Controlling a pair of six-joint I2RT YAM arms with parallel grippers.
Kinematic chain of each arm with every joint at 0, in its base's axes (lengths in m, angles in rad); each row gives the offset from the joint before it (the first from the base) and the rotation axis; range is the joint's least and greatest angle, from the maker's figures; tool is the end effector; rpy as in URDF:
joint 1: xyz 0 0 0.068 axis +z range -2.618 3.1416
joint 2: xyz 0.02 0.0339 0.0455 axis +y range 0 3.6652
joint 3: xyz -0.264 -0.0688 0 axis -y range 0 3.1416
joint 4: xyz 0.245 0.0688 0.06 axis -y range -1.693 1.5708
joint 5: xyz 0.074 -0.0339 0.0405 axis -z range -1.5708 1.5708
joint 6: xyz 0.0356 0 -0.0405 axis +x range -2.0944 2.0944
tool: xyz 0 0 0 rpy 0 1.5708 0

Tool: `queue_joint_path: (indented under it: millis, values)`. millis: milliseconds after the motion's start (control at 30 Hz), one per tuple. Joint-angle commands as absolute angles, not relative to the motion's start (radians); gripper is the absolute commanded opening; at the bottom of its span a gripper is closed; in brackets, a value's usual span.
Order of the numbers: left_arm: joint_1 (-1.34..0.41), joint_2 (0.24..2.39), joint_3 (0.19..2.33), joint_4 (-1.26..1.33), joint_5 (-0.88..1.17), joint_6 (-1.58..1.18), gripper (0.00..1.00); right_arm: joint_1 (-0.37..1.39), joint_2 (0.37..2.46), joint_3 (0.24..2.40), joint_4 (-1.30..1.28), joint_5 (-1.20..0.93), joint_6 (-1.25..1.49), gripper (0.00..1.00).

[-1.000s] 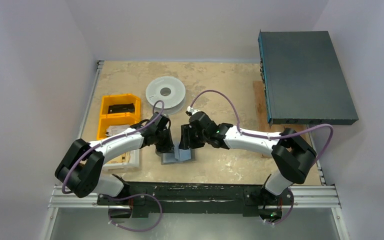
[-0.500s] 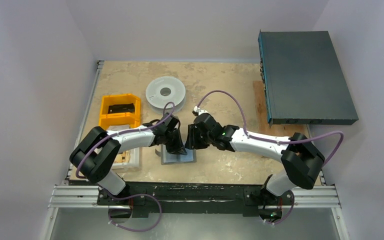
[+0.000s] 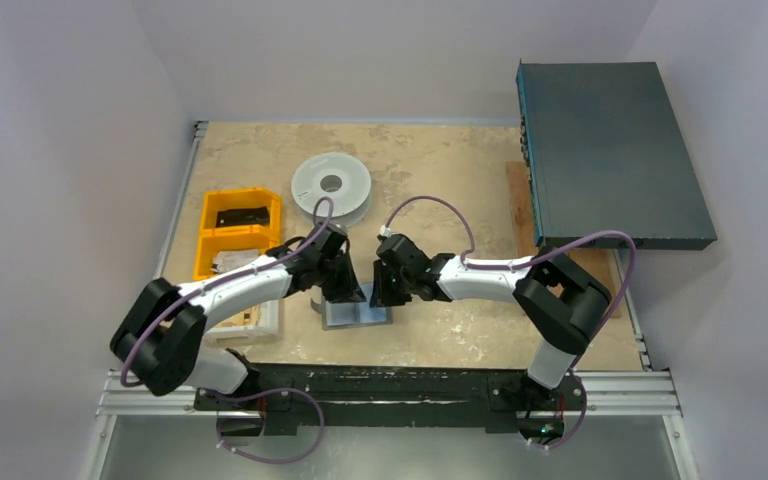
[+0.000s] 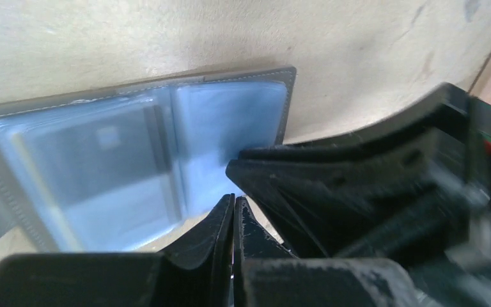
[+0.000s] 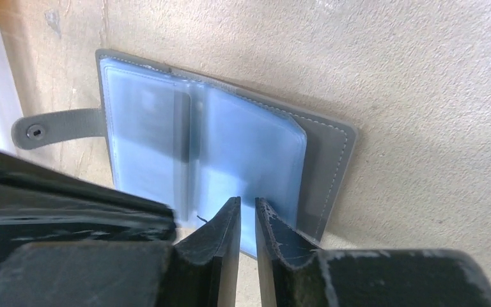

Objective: Take the credit cards out of the card holder
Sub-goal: Remove the credit card from the card holder.

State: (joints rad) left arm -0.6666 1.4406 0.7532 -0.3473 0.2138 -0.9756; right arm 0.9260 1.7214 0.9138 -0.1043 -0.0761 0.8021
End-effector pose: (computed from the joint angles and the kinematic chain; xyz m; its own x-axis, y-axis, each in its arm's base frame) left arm 0.2065 -0.1721 0.1727 -0.9497 -0.2824 -0.1353 -0.1729 0.8332 -0.5252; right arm 0.2018 0.2728 0.1524 -0.9233 -0.0353 -0.3824 -0.2319 0.8450 0.4819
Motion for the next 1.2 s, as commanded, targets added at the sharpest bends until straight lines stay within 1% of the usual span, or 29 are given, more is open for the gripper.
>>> queue_joint_path:
  millis: [0,133,267,667,800,1000,1167]
  values:
    - [-0.605,1.310,0.722,-0.445,0.140,-0.903,0.04,0.908,1.732,0.907,-0.087,-0.067,0.806,0.17]
    - [-0.522,1.281,0.699,-0.495,0.129,-0.841,0.06,0.908,1.724,0.912,-0.096,-0.056,0.798,0.24]
    - [-0.486,1.294,0.683,-0.486,0.124,-0.811,0.06,0.908,1.720,0.934,-0.115,-0.048,0.782,0.25]
    - [-0.489,1.416,0.655,-0.392,0.168,-0.825,0.03,0.908,1.717,0.937,-0.120,-0.048,0.767,0.27]
    - [-0.516,1.452,0.658,-0.365,0.179,-0.846,0.03,0.908,1.715,0.948,-0.121,-0.046,0.758,0.30]
    - [-0.546,1.488,0.671,-0.331,0.191,-0.883,0.03,0.908,1.711,0.977,-0.123,-0.055,0.741,0.39]
    - [-0.553,1.507,0.677,-0.321,0.197,-0.892,0.02,0.920,1.727,1.013,-0.134,-0.058,0.727,0.40]
